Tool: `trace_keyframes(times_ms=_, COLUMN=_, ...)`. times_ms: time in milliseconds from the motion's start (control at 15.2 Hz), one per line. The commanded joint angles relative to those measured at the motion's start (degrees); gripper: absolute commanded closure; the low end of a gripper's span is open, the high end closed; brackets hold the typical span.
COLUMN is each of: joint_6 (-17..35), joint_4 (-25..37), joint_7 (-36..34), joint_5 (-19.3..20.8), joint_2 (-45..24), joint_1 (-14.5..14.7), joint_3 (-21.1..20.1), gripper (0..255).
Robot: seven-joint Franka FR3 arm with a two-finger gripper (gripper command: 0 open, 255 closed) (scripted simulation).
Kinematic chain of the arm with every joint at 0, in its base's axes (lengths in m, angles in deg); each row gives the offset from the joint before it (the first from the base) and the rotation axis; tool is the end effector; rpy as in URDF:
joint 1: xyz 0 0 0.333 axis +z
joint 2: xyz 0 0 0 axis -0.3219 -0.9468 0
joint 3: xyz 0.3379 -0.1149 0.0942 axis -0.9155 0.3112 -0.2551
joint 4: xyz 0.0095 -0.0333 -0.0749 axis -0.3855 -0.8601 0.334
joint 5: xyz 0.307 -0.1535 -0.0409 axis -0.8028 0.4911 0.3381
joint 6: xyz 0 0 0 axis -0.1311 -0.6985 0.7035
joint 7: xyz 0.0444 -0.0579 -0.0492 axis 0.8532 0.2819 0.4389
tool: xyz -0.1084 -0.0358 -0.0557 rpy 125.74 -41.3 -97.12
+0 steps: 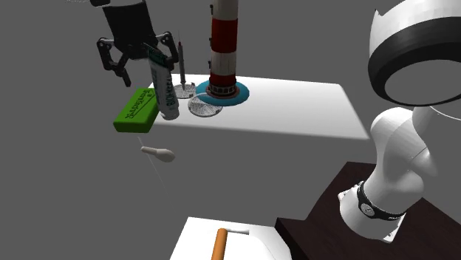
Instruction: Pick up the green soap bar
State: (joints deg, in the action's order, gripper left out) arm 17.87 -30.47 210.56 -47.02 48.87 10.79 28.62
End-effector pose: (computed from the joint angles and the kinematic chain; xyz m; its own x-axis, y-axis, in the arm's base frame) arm 0.4778 -0.4010 0.6146 0.2972 0.9548 0.0091 0.9547 -0.2970 -0.0174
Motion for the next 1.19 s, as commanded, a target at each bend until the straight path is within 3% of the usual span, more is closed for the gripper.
trace_keyframes(times_ms=0, joint_6=1.62, joint_4=-1.92, joint_7=0.22, joint_5=0.2, joint_2=0.3, joint_1=0.62, joint_3=0.04, gripper=0)
trace_keyframes(times_ms=330, joint_6=4.92, joint_4=-6.1, joint_7=0.29, joint_5=0.79, joint_2=1.15, joint_1=2.09, joint_3=0.23, gripper=0)
trace_keyframes(times_ms=396, joint_6=4.95, joint_4=-6.19, joint_7=0.26, joint_5=0.84, joint_2=1.22, joint_1=2.16, joint_3=0.25, gripper=255)
trace_keyframes(times_ms=924, joint_6=5.05, joint_4=-6.48, joint_7=0.24, joint_5=0.97, joint_2=1.44, joint_1=2.33, joint_3=0.31, gripper=255)
trace_keyframes(times_ms=1122, joint_6=3.1, joint_4=-3.83, joint_7=0.25, joint_5=0.48, joint_2=0.71, joint_1=1.32, joint_3=0.15, gripper=255)
